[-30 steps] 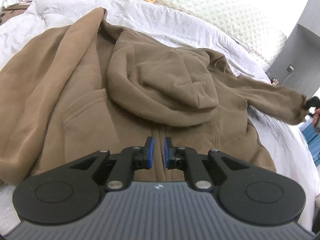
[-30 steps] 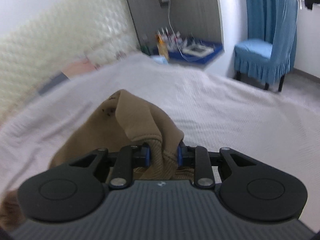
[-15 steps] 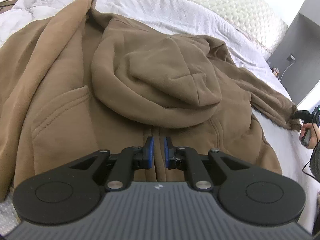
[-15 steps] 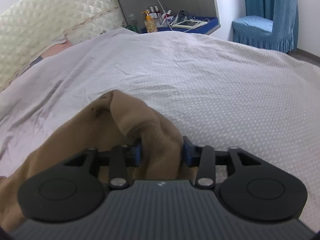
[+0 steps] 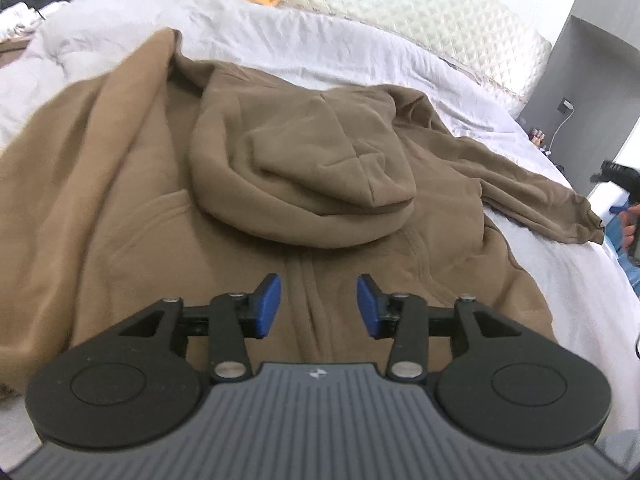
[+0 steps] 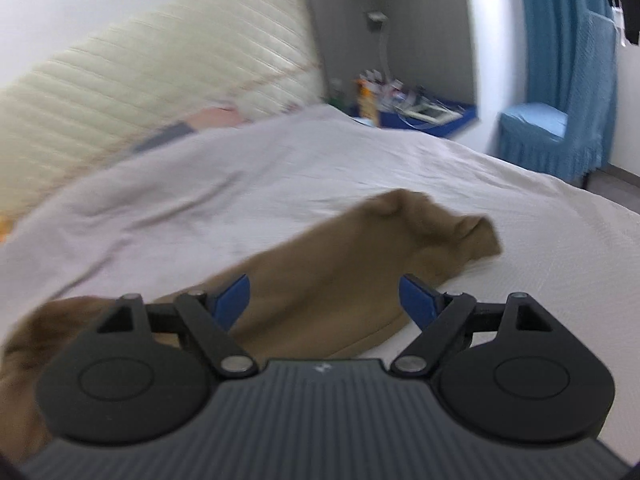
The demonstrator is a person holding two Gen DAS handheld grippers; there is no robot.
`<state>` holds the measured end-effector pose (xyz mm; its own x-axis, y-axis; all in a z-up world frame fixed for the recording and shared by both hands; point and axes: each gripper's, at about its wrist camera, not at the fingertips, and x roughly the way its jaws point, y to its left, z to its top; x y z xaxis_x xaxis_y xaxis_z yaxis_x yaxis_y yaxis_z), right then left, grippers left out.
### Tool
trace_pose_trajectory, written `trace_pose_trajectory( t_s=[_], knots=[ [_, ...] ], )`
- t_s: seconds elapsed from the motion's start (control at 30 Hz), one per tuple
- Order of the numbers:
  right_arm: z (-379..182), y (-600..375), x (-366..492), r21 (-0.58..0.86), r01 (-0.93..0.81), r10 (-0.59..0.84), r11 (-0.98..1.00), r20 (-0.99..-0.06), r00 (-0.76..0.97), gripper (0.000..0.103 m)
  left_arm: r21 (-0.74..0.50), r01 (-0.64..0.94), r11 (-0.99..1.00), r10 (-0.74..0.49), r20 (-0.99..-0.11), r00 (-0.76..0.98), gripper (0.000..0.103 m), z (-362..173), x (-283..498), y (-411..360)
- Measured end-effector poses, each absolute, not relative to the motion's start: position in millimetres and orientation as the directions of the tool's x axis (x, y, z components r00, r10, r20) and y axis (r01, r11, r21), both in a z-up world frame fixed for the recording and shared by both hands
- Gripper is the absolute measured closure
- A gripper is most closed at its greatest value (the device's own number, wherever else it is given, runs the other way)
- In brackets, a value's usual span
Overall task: Fold large clothes
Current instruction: 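Open both grippers and release the hoodie flat on the bed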
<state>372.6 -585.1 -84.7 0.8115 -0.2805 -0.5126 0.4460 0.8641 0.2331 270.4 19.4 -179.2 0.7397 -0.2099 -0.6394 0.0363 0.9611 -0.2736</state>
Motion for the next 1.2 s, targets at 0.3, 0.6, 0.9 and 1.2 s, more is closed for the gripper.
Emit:
trace_pose_trajectory(
  t_s=[0.3,0.6,0.9,1.2],
  knots=[
    [-47.5,-405.5,271.0,0.334,0.151,0.028,0.931,-0.478,0.878,0.020,-0.320,0.010,0.947,-0.212,-0.603,0.769,0.052,-166.9,230.7,50.1],
    [-83.6,-269.2,195.0,0.430,-0.065,0.293,0.900,-0.490,0.821,0.020,-0.316,-0.029,0.948,-0.166,-0.574,0.802,0.052,-154.9,199.6,78.7],
    [-161.5,-211.8,182.4,0.367,-0.211,0.415,0.906,-0.675,0.610,0.059,-0.275,-0.220,0.936,0.002,-0.622,0.783,0.053,-152.6,209.0,125.1],
    [-182.1,-192.6,183.1,0.308,-0.256,0.399,0.916,-0.745,0.534,0.060,-0.250,-0.335,0.908,0.047,-0.736,0.675,0.052,-174.5,226.0,156.7]
  ],
)
